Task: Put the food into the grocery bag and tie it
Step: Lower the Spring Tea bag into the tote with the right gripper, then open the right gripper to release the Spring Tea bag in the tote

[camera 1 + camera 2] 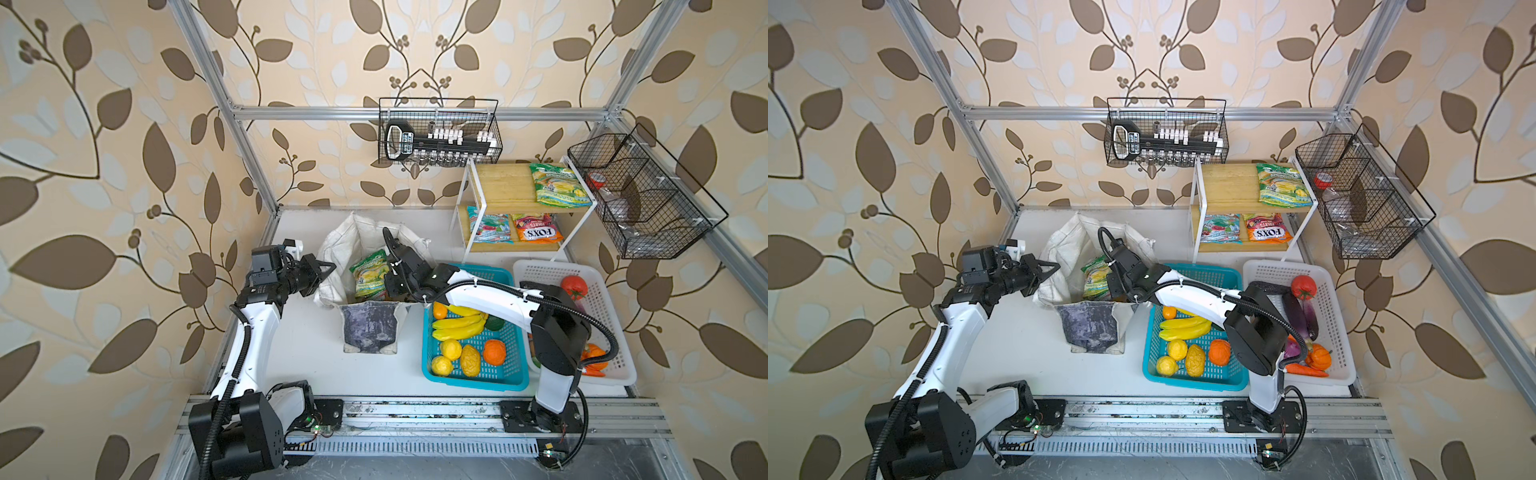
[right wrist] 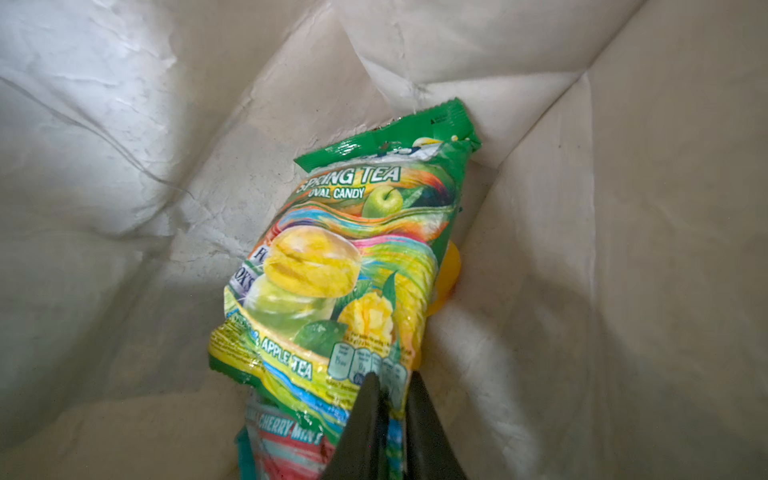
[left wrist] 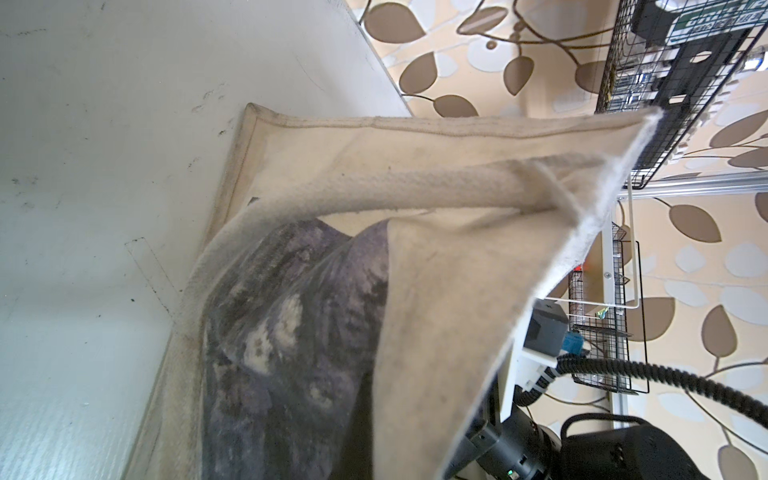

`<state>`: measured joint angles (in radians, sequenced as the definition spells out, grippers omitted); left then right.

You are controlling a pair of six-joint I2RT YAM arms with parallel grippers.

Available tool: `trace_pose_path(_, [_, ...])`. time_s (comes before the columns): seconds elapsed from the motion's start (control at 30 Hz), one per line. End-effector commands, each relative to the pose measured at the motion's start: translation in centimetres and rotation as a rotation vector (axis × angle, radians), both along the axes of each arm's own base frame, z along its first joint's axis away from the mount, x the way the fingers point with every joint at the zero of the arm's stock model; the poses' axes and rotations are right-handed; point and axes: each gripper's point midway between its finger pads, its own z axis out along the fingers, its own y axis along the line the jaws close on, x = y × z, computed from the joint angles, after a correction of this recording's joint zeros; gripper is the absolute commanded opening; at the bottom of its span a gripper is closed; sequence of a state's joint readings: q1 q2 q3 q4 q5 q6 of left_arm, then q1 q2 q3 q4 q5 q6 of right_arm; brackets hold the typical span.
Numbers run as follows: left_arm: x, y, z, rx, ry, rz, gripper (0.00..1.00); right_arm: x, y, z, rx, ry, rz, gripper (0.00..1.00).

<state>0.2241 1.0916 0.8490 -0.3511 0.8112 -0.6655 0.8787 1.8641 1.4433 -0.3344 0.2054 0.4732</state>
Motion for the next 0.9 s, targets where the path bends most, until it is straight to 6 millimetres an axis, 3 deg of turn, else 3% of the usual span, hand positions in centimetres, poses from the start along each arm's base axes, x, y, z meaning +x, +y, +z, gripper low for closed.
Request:
trace_pose_path(0.0, [-0.1, -0.2, 0.4, -0.015, -0.019, -0.017, 0.00, -0.4, -2.0, 0.1, -0.076, -0.008, -0.026, 0.14])
trace_pose_path(0.47, [0.0, -0.2, 0.3, -0.016, -0.015, -0.014, 0.00, 0.0, -2.8, 2.0, 0.001, -0.056, -0.004, 0.25])
trace_pose_path(0.67, [-0.1, -0.1, 0.4, -0.013, -0.021, -0.012, 0.00, -0.2, -3.5, 3.0, -0.007, -0.079, -0.018, 0.57])
trace_pose_path(0.87, [0.0, -0.1, 0.3, -0.017, -0.015, -0.013, 0.00, -0.8, -4.2, 5.6, 0.022, -0.141, -0.025, 0.68])
